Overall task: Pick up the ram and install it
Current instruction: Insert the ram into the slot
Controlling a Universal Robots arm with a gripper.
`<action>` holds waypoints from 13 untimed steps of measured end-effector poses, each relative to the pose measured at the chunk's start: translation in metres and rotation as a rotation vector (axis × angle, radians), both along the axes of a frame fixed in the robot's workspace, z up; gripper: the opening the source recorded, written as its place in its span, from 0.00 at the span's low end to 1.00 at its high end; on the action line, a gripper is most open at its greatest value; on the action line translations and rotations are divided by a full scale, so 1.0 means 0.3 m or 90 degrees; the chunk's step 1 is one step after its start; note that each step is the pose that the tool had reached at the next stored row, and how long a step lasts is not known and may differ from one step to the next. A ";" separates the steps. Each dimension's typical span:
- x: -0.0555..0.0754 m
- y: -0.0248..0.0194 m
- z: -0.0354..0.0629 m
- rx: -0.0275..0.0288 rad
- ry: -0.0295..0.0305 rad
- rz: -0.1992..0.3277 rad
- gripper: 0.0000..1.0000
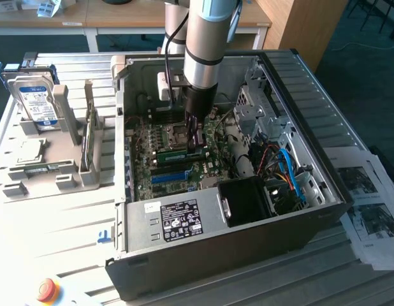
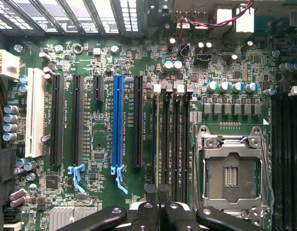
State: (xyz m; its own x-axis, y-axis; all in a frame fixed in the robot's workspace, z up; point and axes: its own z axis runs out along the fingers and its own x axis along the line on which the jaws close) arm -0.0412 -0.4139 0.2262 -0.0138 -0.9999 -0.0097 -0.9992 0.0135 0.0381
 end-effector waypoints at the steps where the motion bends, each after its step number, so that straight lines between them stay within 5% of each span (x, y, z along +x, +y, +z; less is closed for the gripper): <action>1: 0.000 0.000 0.000 0.0001 0.0000 0.000 0.18; 13: 0.000 0.000 0.000 -0.0001 0.0001 0.000 0.25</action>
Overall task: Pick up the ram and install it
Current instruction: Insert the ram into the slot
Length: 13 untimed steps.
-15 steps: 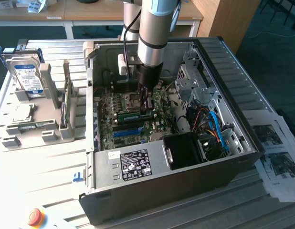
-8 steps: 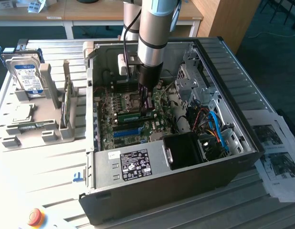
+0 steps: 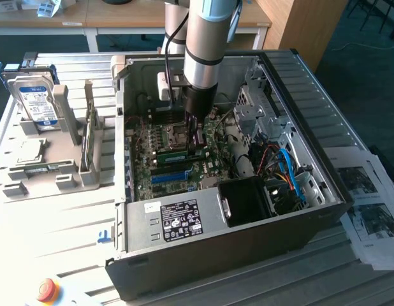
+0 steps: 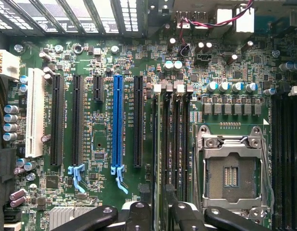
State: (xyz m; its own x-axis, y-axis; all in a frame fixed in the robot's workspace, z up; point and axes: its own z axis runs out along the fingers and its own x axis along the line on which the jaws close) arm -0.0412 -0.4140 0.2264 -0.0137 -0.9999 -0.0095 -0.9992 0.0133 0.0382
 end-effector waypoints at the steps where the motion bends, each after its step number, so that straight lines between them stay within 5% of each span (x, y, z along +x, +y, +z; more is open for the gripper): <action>1: 0.000 0.000 0.001 -0.0001 0.0000 0.000 0.25; 13: 0.000 0.000 0.033 -0.0001 0.0000 0.000 0.25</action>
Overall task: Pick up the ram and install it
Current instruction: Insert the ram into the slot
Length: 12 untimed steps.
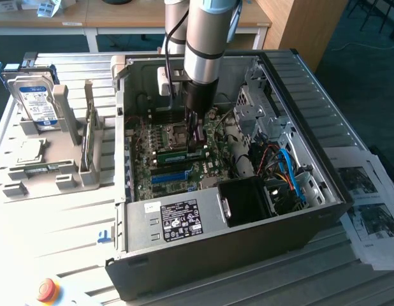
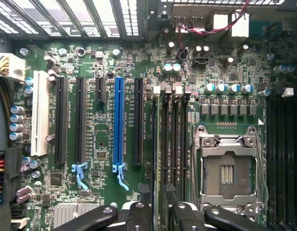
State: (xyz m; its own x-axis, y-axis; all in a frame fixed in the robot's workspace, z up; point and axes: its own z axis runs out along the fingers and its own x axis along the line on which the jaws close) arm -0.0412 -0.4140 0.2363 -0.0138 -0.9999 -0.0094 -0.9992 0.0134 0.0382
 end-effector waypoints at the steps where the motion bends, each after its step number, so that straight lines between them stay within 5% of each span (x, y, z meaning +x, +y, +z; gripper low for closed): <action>1: 0.000 0.000 0.003 0.0000 0.0000 0.000 0.25; 12: 0.000 0.000 0.042 0.0000 0.0000 0.000 0.25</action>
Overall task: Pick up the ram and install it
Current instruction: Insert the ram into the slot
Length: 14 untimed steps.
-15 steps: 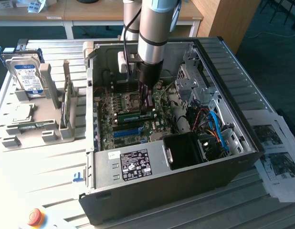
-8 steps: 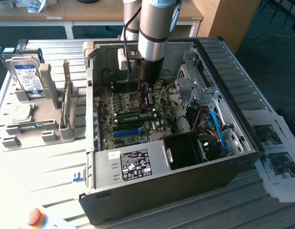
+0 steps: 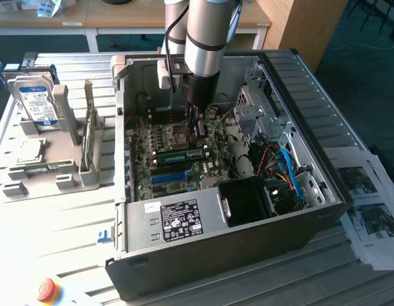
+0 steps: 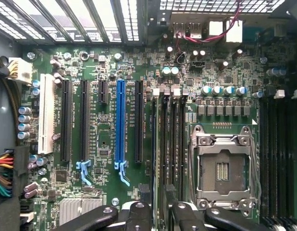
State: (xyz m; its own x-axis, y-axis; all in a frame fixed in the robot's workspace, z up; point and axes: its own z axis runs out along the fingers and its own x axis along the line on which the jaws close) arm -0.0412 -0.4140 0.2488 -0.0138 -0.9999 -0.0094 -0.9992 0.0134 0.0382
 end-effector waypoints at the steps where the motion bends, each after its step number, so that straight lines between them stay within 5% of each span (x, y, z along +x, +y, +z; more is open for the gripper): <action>1: 0.000 0.000 0.004 0.0000 0.0000 0.000 0.25; 14: 0.000 0.000 0.073 0.0000 0.0000 0.000 0.25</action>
